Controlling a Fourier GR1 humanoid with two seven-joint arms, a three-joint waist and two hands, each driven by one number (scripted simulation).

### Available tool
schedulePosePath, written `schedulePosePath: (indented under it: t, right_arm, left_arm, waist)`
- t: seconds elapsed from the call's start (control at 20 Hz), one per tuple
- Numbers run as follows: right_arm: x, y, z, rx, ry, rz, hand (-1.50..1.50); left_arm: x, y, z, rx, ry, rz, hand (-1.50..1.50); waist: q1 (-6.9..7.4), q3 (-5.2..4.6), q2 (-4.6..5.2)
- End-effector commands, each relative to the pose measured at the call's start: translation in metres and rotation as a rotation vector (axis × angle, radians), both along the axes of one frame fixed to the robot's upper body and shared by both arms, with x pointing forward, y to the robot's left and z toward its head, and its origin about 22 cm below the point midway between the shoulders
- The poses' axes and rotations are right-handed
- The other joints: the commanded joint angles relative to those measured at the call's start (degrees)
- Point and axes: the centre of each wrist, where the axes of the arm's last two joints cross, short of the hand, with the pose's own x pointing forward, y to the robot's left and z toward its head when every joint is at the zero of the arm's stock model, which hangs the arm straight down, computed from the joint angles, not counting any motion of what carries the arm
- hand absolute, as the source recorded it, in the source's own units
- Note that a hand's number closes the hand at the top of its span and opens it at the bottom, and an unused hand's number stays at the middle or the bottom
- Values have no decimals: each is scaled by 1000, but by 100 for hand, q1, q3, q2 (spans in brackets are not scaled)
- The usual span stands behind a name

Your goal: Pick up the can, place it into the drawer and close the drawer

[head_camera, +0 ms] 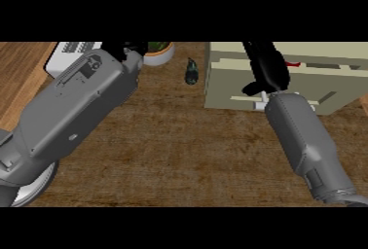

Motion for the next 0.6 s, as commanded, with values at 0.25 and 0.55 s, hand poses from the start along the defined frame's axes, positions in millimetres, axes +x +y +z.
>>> schedulePosePath:
  t: [0.25,0.55]
  right_arm:
    - [20,3,12,3,-51,-71,-150]
    - [26,0,19,22,-96,-78,-150]
  left_arm:
    - [-7,16,21,7,-28,-4,-150]
    - [-18,16,17,17,-7,-36,-150]
  waist:
    - [159,93,139]
    - [208,97,151]
